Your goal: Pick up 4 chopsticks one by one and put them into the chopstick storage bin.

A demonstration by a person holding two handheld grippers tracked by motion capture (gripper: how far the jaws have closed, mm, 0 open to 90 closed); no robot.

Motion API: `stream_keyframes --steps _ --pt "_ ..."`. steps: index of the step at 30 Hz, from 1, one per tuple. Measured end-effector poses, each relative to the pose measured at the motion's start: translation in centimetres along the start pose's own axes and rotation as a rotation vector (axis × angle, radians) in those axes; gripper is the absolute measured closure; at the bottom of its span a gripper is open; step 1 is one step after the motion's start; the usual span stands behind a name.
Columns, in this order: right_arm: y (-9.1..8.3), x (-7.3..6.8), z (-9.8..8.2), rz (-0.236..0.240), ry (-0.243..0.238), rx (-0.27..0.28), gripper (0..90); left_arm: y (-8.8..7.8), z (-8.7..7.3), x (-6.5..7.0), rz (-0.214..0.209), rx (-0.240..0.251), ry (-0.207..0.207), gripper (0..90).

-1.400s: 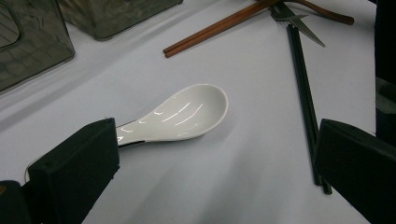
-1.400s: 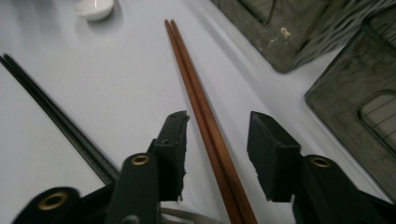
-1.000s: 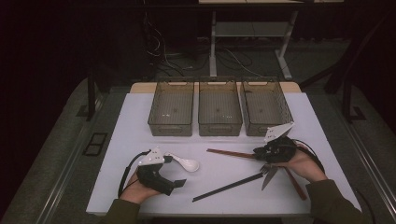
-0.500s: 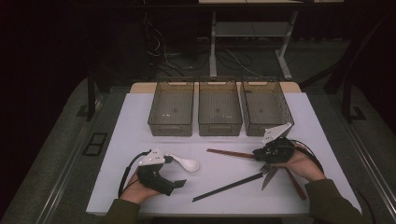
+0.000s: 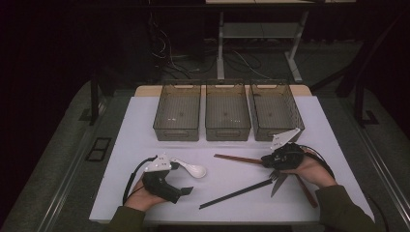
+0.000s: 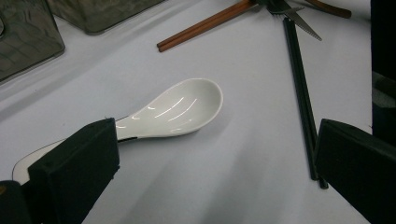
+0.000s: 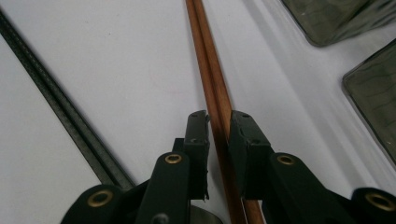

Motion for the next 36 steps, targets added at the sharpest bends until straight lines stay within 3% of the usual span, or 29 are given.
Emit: stream_keyframes --steps 22,36 --pt "1.4 -0.4 0.1 0.019 -0.069 -0.068 78.0 0.0 0.0 0.0 -0.001 0.002 -0.001 0.0" --pt "1.5 -0.4 0.0 0.047 -0.087 -0.054 83.1 0.0 0.0 0.0 -0.004 0.0 0.0 0.0"
Point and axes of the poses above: each handheld gripper's, and its own axes: y roughly forward along the jaws, z roughly out of its top, x roughly to its right, the point moved 3 cm from there along y, roughly forward along the jaws, and after that the axes turned 1 degree about y, right-handed, at the moved point
